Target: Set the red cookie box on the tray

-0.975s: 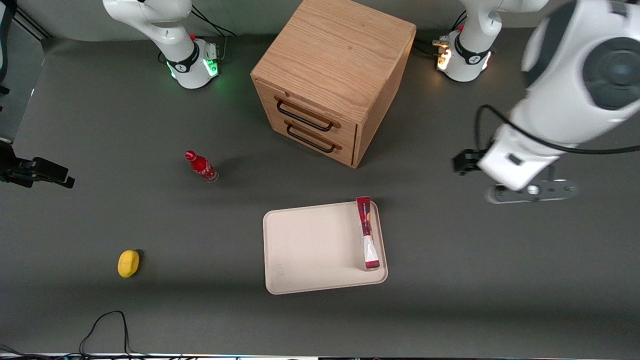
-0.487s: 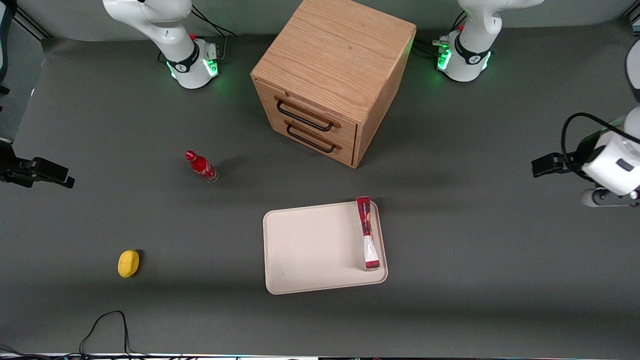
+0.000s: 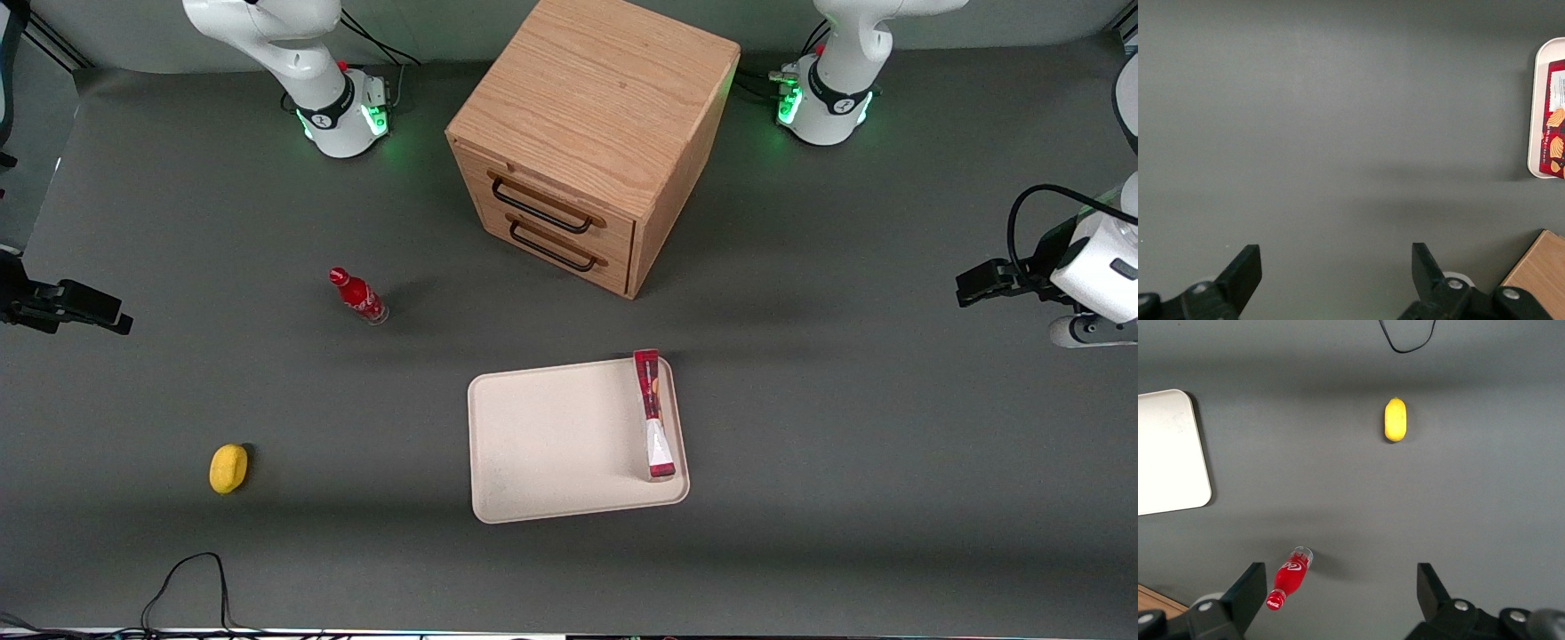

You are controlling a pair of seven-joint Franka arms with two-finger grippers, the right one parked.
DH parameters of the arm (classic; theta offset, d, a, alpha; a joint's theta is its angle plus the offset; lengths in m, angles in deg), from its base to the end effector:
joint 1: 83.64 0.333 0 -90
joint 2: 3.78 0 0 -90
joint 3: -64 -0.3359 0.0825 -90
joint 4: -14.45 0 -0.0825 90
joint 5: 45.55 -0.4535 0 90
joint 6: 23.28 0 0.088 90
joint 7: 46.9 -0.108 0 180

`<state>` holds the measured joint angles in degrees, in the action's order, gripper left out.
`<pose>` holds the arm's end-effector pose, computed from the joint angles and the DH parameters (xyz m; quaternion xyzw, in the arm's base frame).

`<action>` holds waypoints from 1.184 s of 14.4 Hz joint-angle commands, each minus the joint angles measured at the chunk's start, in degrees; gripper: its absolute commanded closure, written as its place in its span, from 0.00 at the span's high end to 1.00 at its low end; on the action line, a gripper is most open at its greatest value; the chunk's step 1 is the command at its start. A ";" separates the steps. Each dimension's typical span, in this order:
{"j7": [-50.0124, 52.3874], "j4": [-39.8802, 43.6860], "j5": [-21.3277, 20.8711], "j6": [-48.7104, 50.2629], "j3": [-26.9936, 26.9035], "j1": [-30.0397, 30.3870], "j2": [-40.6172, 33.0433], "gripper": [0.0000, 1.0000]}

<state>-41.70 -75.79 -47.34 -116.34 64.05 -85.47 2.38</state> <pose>0.6593 -0.0184 0.5766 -0.9991 -0.0277 0.0281 0.0173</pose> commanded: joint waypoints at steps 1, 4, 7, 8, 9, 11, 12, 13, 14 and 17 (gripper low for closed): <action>-0.37 -2.13 1.44 -1.59 -2.43 -1.95 -2.20 1.00; -0.72 -1.25 3.55 0.34 -1.73 -1.33 -2.03 1.00; -0.80 -0.63 2.94 1.84 0.12 -0.90 -1.94 1.00; -0.89 -0.63 2.94 1.92 0.12 -0.90 -1.94 1.00; -1.94 -0.63 2.94 2.27 0.03 -0.81 -1.94 1.00; -4.76 -0.28 2.94 3.50 -0.32 -0.72 -1.94 1.00; -4.67 -0.28 2.85 3.51 -0.41 -0.81 -2.03 1.00; -4.67 -0.28 2.85 3.59 -0.41 -0.72 -1.94 1.00; -4.85 -0.28 2.59 3.68 -0.32 -0.72 -1.94 1.00; -5.55 -0.37 0.40 3.77 -0.32 -0.81 -1.94 1.00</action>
